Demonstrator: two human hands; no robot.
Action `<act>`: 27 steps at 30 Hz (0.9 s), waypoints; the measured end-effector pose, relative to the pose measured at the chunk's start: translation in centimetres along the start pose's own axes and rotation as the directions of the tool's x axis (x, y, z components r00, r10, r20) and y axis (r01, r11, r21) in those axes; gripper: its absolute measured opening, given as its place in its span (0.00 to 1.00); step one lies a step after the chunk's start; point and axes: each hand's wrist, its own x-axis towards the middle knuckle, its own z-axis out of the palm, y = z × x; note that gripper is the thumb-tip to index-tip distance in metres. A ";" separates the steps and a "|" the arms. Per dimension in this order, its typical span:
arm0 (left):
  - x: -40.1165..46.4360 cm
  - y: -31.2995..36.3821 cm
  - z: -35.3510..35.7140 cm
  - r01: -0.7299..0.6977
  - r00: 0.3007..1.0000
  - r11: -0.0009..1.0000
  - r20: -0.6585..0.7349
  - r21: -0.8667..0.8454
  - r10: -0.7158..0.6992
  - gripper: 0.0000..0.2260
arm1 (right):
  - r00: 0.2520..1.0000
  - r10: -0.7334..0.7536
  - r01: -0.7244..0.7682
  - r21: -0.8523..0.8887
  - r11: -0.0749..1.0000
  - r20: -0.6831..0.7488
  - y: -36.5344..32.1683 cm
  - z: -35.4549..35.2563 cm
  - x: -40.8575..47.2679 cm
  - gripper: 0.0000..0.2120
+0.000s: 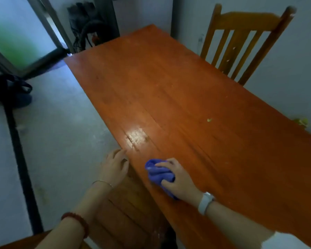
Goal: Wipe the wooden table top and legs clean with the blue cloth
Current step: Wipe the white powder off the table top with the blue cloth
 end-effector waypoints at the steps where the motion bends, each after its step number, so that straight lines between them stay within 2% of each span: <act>1: -0.7 0.4 0.6 -0.027 0.999 1.000 0.026 0.004 0.027 0.21 | 0.988 0.083 -0.086 -0.017 0.996 -0.129 0.5 -1.4 -0.1 0.29; 3: -1.6 1.6 1.9 -0.095 0.994 0.995 0.058 0.018 0.094 0.22 | 0.930 0.172 -0.215 -0.102 0.971 -0.324 2.3 -4.3 -0.4 0.30; 5: -2.2 2.9 3.3 -0.118 0.991 0.991 0.071 0.059 0.114 0.23 | 0.855 0.263 -0.361 -0.148 0.921 -0.447 4.2 -7.1 -0.3 0.26; 7: -2.7 3.7 4.6 -0.108 0.993 0.990 0.067 0.096 0.102 0.23 | 0.748 0.339 -0.503 -0.154 0.850 -0.571 6.1 -9.9 0.0 0.24; 9: -2.8 3.7 5.5 -0.092 0.994 0.988 0.071 0.121 0.084 0.23 | 0.608 0.401 -0.637 -0.121 0.761 -0.685 7.5 -12.5 0.4 0.24; 11: -2.8 3.0 6.2 -0.077 0.994 0.988 0.087 0.134 0.066 0.24 | 0.484 0.479 -0.744 -0.056 0.666 -0.732 8.8 -14.7 0.9 0.24; 13: -2.8 2.2 6.8 -0.097 0.993 0.986 0.086 0.138 0.086 0.24 | 0.430 0.518 -0.799 -0.044 0.599 -0.739 9.7 -15.8 1.9 0.25; 15: -2.7 1.6 7.0 -0.113 0.991 0.987 0.085 0.114 0.103 0.24 | 0.501 0.484 -0.776 -0.124 0.619 -0.718 9.5 -15.0 3.5 0.25; 17: -2.5 1.3 6.6 -0.127 0.986 0.986 0.117 0.104 0.115 0.23 | 0.651 0.371 -0.666 -0.264 0.698 -0.662 8.0 -12.0 4.9 0.24; 19: -2.4 0.9 5.8 -0.132 0.980 0.987 0.163 0.089 0.117 0.23 | 0.829 0.226 -0.467 -0.412 0.782 -0.511 5.6 -6.7 4.7 0.24; 21: -2.7 0.3 4.3 -0.117 0.979 0.987 0.177 0.110 0.097 0.22 | 0.950 0.040 -0.196 -0.492 0.848 -0.310 2.7 -1.2 2.5 0.23; 23: -3.8 -0.5 1.9 -0.074 0.989 0.982 0.140 0.176 0.050 0.21 | 0.992 -0.101 0.052 -0.475 0.878 -0.078 0.0 2.8 -1.0 0.21; 24: -4.6 -0.9 0.5 -0.053 0.993 0.977 0.117 0.207 0.029 0.21 | 0.991 -0.116 0.135 -0.439 0.888 0.069 -1.2 4.2 -2.8 0.20; 26: -6.6 -1.7 -2.4 -0.058 0.995 0.965 0.098 0.254 0.034 0.21 | 0.940 -0.042 0.168 -0.349 0.922 0.340 -3.6 5.7 -6.2 0.19; 27: -7.9 -2.1 -3.9 -0.079 0.994 0.960 0.097 0.269 0.054 0.21 | 0.914 0.002 0.141 -0.320 0.937 0.406 -4.5 6.2 -7.7 0.19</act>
